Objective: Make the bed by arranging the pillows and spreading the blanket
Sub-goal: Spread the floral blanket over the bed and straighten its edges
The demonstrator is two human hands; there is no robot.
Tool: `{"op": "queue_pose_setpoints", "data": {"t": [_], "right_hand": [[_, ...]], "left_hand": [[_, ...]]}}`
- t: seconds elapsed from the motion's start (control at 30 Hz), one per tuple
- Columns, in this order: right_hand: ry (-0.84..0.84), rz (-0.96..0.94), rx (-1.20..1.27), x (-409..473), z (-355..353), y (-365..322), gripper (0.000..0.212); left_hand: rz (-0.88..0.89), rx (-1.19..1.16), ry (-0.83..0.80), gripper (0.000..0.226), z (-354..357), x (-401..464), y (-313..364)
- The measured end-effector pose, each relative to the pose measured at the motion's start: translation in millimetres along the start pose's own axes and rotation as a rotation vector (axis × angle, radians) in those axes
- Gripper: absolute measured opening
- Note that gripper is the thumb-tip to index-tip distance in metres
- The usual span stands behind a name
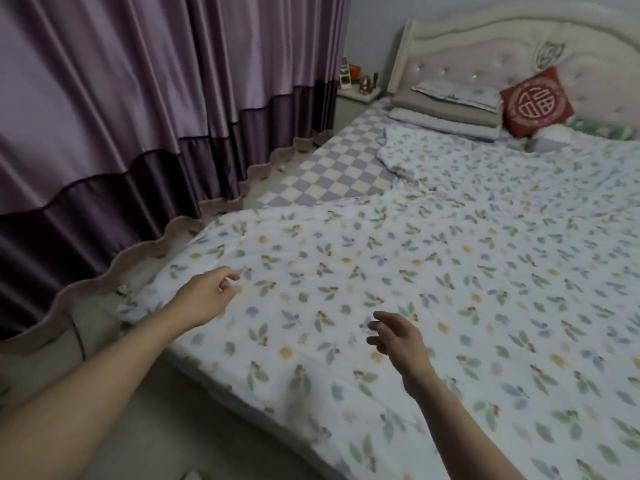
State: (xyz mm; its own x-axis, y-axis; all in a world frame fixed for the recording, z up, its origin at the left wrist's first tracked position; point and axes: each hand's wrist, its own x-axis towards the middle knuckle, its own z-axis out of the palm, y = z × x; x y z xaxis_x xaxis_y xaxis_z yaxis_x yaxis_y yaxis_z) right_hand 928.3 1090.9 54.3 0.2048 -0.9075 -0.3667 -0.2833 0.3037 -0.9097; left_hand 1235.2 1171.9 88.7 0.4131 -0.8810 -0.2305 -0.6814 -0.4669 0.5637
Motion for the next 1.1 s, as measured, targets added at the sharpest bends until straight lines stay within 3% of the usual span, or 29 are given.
{"op": "queue_pose_setpoints", "data": {"t": [0.17,0.4,0.87,1.1], "right_hand": [[-0.004,0.035,0.033,17.4,111.4,-25.9,0.021],[-0.128,0.055,-0.011,37.7,249.5,-65.4,0.020],[-0.200,0.116,-0.008,169.6,439.5,-121.1,0.023],[-0.242,0.116,-0.040,227.6,523.0,-169.6,0.024]], "left_hand": [[-0.041,-0.049,-0.025,0.024,-49.4,35.1,-84.2],[-0.045,-0.074,0.067,0.023,-135.4,83.3,-174.7],[-0.117,-0.059,-0.022,0.025,-219.8,204.6,-266.6],[-0.064,-0.045,0.014,0.029,-276.2,278.0,-288.7]]}}
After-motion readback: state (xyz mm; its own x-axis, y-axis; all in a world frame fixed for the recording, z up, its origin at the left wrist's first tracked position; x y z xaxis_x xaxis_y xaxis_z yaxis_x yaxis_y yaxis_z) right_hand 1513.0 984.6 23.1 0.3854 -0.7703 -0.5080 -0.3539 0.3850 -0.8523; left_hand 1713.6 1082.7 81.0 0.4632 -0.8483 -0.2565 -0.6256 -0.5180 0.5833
